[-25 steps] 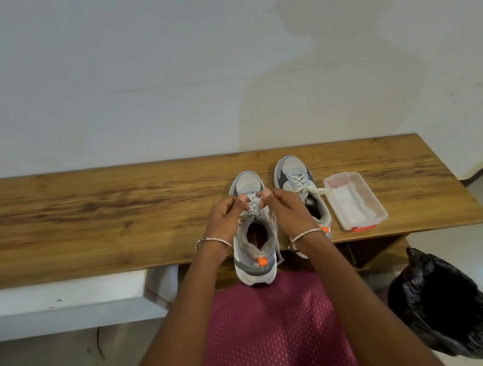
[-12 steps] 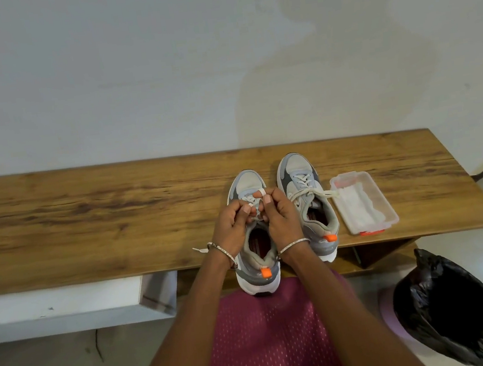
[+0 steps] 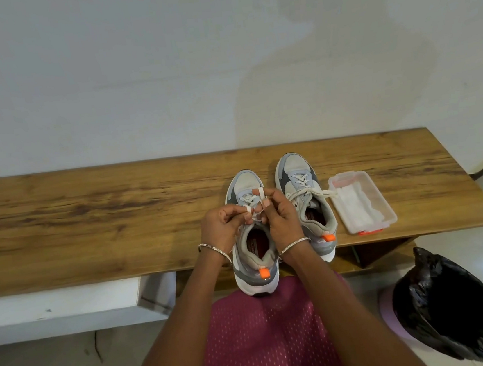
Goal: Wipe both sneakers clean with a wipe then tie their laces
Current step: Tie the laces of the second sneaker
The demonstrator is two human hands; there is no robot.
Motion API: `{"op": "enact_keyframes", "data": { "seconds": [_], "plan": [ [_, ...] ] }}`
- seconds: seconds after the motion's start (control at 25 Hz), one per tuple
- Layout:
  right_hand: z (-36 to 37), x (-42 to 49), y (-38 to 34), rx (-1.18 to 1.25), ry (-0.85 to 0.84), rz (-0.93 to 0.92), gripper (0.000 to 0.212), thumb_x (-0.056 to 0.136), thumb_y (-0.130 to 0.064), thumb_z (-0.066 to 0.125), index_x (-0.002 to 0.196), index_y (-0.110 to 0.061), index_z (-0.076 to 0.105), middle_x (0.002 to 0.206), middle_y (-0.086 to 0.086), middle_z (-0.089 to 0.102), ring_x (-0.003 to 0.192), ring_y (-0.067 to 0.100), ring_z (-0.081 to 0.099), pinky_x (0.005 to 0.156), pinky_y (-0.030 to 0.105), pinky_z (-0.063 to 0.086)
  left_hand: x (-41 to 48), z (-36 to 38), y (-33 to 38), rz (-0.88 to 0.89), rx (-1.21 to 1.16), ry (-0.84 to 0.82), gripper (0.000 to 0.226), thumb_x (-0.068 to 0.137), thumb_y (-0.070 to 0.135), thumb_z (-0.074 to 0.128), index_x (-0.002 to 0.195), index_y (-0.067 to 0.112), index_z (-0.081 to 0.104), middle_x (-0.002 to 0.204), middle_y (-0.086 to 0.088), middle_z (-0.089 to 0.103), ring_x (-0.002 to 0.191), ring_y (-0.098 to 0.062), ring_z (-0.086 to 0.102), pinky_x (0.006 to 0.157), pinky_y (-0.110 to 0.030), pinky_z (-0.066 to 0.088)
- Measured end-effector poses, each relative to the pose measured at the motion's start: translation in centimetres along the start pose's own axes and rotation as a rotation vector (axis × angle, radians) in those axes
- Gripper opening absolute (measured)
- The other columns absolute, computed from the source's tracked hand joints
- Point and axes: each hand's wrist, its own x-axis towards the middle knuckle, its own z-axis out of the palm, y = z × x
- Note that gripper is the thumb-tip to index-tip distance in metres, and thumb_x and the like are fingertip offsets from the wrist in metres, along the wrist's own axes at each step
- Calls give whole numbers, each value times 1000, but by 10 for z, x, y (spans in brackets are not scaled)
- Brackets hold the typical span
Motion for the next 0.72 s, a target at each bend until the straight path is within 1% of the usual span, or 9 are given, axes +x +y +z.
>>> {"op": "enact_keyframes", "data": {
  "seconds": [0.08, 0.16, 0.28, 0.36, 0.4, 0.48, 0.6, 0.68, 0.72],
  "plan": [
    [-1, 0, -1, 63, 24, 20, 9, 102, 0, 47, 109, -1, 52, 78, 11, 63, 57, 6, 56, 58, 19, 50, 4, -1, 2, -42, 0, 41, 13, 81, -1, 79, 82, 8, 71, 70, -2, 74, 56, -5, 68, 50, -18, 50],
    [1, -1, -2, 152, 78, 78, 7, 99, 1, 53, 104, -2, 51, 79, 14, 67, 57, 11, 58, 58, 23, 55, 4, -2, 2, -56, -33, 81, 18, 79, 0, 82, 81, 10, 66, 72, -6, 75, 59, -11, 70, 49, -21, 52],
    [2, 0, -1, 206, 141, 132, 7, 93, 2, 62, 99, 2, 59, 74, 10, 71, 57, 15, 63, 61, 30, 59, 0, -3, -1, -49, -120, 48, 13, 83, 4, 80, 93, 7, 72, 77, -6, 77, 67, -11, 71, 56, -24, 53],
    [1, -1, -2, 180, 123, 128, 12, 91, 3, 65, 101, 8, 62, 74, 12, 71, 59, 15, 66, 61, 27, 59, -1, -3, -4, -79, -196, -10, 12, 84, 10, 79, 96, 7, 77, 86, -9, 79, 79, -18, 74, 67, -35, 55],
    [0, -2, -4, 157, 100, 122, 14, 90, 2, 66, 102, 11, 63, 76, 14, 71, 61, 15, 67, 61, 25, 59, -1, -3, -4, -104, -228, -37, 16, 84, 13, 80, 98, 7, 78, 90, -12, 79, 82, -22, 74, 70, -38, 54],
    [-3, -2, -5, 125, 47, 113, 18, 90, 3, 66, 104, 13, 65, 78, 15, 71, 64, 14, 69, 62, 23, 58, 2, -3, -1, -165, -264, -57, 24, 80, 15, 82, 102, 8, 74, 90, -14, 79, 80, -23, 74, 69, -36, 54],
    [-8, -1, -5, 128, -36, 117, 14, 91, 5, 63, 104, 12, 66, 76, 12, 72, 66, 13, 69, 64, 22, 58, 8, -5, 6, -243, -281, -81, 31, 81, 6, 81, 108, 9, 67, 82, -8, 79, 71, -16, 75, 64, -30, 57],
    [-11, 1, -2, 110, -92, 100, 13, 93, 4, 61, 103, 9, 68, 77, 11, 73, 70, 14, 69, 67, 22, 57, 10, -5, 9, -239, -269, -133, 23, 83, 4, 79, 105, 10, 72, 80, -8, 78, 69, -14, 74, 59, -24, 55],
    [-12, 2, -1, 110, -116, 98, 14, 94, 1, 61, 103, 8, 69, 79, 13, 72, 72, 16, 69, 70, 24, 57, 10, -5, 10, -238, -287, -140, 17, 83, 3, 78, 99, 8, 74, 80, -9, 78, 69, -16, 73, 60, -24, 56]
  ]
}}
